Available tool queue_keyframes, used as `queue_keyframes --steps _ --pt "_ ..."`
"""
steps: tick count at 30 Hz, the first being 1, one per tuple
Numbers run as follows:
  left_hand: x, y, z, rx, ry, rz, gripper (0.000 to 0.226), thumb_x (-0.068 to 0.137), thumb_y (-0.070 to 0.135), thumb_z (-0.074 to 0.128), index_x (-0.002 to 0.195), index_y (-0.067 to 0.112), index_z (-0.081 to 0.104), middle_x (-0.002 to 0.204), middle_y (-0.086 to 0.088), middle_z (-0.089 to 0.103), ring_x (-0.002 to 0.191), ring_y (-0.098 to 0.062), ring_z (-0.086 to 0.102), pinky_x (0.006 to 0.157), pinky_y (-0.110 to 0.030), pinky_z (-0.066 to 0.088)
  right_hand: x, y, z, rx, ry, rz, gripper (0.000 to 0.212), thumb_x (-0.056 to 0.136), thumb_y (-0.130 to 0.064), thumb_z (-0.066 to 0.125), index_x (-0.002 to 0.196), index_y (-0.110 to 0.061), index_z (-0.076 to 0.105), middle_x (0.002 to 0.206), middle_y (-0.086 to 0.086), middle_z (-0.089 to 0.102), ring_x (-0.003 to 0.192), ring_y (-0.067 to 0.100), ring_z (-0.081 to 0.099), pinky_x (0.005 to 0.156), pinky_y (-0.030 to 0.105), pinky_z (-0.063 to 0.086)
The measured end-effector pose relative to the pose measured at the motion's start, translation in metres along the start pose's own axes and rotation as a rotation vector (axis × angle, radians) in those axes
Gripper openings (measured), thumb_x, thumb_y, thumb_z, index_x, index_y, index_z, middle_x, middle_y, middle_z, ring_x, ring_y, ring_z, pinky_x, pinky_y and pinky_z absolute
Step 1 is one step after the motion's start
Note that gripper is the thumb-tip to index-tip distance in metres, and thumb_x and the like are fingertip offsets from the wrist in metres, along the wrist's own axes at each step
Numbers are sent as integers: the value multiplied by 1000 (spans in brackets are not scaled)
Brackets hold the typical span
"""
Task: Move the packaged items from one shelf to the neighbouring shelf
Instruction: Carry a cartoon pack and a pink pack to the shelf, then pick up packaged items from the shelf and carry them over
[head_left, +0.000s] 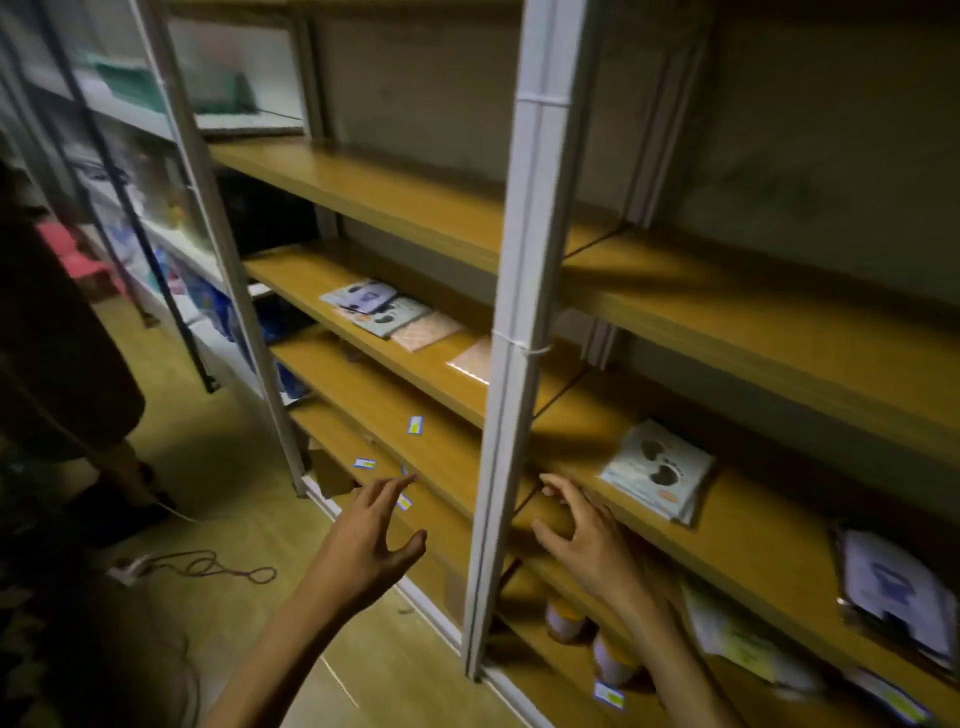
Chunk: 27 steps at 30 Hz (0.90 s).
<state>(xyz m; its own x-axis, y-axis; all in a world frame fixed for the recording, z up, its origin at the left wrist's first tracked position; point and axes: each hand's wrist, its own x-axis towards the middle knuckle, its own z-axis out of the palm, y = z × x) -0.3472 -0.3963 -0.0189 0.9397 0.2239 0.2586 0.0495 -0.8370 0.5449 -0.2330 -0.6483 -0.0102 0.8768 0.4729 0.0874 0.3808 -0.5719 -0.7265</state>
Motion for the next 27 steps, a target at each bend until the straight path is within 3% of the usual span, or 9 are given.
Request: queue_keyframes --steps 5,11,16,20,22,24,27 --pt "9 -75 -43 -33 28 -52 67 77 55 51 137 26 44 131 9 50 123 -9 46 100 -23 39 56 -56 62 -21 -54 -56 49 87 -29 64 133 -32 46 115 -16 47 116 7 47 100 28 42" --pt "51 -137 -76 -18 75 -90 75 74 59 47 140 23 42 129 5 52 109 7 35 92 -14 31 130 -93 113 -62 -100 -89 50 86 -36 63 132 -36 44 114 -20 47 114 2 45 98 23 39" --pt "110 -187 -91 -26 28 -128 81 73 63 43 143 24 35 133 2 49 118 -9 43 96 -24 40 199 -105 145 -5 -103 -56 49 87 -33 63 131 -40 43 121 -15 49 115 5 46 96 26 42" --pt "171 -220 -105 -14 -16 -106 85 73 65 44 145 22 33 141 0 44 120 -11 44 100 -26 40 260 -106 163 17 -68 -12 51 87 -35 64 133 -39 41 130 -11 47 122 9 44 101 37 45" --pt "203 -233 -112 -29 -56 -98 75 82 54 57 146 24 31 144 -1 41 112 -6 49 99 -24 40 288 -110 166 30 -36 7 51 88 -33 64 133 -38 42 125 -12 48 121 10 44 102 40 45" --pt "237 -246 -116 -17 -67 -82 71 86 43 61 147 25 29 146 -2 39 120 -9 46 104 -29 40 316 -115 167 39 -3 14 49 88 -31 63 132 -35 43 118 -14 47 118 10 44 101 39 44" --pt "285 -267 -116 13 -66 -53 71 86 44 62 147 25 30 143 -1 41 126 -14 42 104 -36 43 351 -117 170 0 36 29 47 88 -27 63 133 -29 46 114 -15 45 116 11 46 98 35 44"
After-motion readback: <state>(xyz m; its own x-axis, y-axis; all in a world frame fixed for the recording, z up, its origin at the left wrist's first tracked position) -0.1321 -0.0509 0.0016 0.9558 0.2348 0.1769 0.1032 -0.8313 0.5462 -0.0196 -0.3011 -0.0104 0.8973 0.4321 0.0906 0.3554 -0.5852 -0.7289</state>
